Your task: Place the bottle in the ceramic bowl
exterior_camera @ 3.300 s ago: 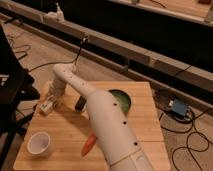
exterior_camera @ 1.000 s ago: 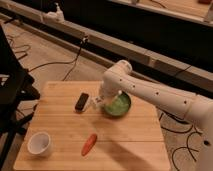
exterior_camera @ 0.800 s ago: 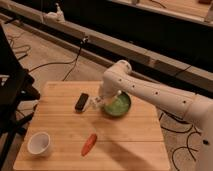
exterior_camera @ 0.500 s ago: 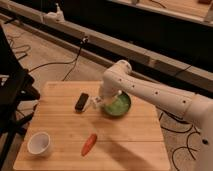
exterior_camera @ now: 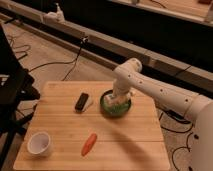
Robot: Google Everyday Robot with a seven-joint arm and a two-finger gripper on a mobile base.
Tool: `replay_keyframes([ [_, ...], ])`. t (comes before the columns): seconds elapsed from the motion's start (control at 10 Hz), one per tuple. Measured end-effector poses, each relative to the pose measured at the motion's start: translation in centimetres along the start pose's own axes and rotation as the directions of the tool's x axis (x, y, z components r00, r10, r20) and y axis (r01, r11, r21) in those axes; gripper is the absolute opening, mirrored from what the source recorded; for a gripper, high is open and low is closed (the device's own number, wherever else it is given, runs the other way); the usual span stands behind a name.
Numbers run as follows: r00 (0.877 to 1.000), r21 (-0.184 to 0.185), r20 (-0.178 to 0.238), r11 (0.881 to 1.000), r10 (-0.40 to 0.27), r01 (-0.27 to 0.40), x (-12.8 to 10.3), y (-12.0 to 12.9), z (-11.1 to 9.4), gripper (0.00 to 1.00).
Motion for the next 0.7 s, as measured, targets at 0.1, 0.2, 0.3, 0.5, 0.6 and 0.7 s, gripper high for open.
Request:
replay_keyframes([
  [0.1, 1.0, -0.015, 0.005, 1.0, 0.014, -0.013, 0.6, -0.1, 0.5, 0.72],
  [0.2, 1.0, -0.021, 0.014, 1.0, 0.023, -0.022, 0.8, -0.4, 0.9, 0.78],
  [0.3, 0.999, -0.031, 0.027, 0.999, 0.03, -0.029, 0.7, -0.7, 1.4, 0.8],
  [0.5, 0.997, -0.045, 0.071, 0.998, 0.043, -0.04, 0.0, -1.4, 2.4, 0.8],
  [0.6, 0.996, -0.045, 0.072, 0.998, 0.043, -0.04, 0.0, -1.4, 2.4, 0.8],
  [0.7, 0.997, -0.045, 0.071, 0.998, 0.044, -0.041, 0.1, -1.4, 2.4, 0.8],
])
